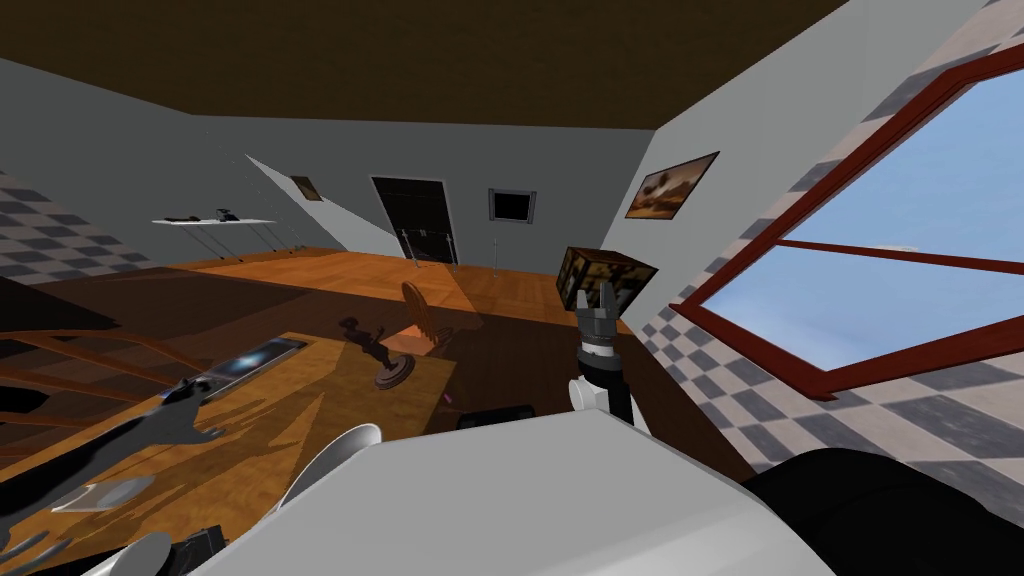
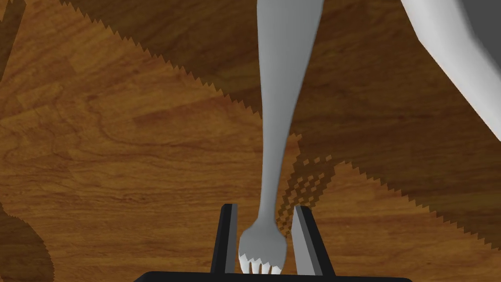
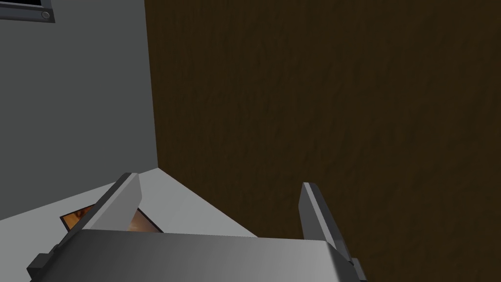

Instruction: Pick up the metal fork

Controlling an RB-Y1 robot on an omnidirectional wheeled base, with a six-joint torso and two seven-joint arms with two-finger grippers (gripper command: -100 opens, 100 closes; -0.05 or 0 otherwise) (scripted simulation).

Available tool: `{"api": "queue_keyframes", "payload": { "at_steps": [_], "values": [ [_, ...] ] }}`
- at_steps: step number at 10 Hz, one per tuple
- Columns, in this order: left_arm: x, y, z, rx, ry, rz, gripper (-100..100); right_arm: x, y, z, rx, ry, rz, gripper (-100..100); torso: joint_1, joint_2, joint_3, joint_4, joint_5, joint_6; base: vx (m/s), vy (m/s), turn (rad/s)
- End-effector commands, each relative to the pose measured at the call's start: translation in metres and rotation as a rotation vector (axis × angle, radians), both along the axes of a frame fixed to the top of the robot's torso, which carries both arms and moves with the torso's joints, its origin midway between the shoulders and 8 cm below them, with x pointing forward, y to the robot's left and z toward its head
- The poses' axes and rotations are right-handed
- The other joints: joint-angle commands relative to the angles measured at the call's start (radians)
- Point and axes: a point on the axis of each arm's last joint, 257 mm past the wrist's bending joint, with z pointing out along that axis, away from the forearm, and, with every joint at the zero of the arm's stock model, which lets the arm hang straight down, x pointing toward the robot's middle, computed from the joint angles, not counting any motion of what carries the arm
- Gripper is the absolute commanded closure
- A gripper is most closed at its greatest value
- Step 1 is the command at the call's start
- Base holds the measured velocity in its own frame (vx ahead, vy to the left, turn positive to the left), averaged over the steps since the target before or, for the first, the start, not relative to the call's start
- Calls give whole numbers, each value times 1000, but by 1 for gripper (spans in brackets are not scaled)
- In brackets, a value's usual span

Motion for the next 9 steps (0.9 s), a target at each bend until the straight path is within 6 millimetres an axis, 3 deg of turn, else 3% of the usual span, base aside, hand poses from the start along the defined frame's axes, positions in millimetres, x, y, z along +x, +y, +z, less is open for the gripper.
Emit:
{"api": "queue_keyframes", "payload": {
  "at_steps": [1,3,4,8,9],
  "values": [
    [14,3,3,-20,-24,26,100,0,0,0,0,0,0,0,0,0,0,0,0,0,-29,-57,31],
    [10,4,3,-15,-6,-18,100,0,0,0,0,0,0,0,-1,1,0,0,0,-1,-18,-35,13],
    [23,5,5,-37,-37,21,100,0,0,0,0,0,0,0,1,0,0,0,0,-1,-26,-32,36],
    [20,6,5,-32,-20,-20,100,0,0,0,0,0,0,0,2,0,0,0,0,-1,-8,-14,3],
    [20,6,5,-31,-19,-24,0,0,0,0,0,0,0,0,2,0,0,1,0,-1,0,0,0]
  ]
}}
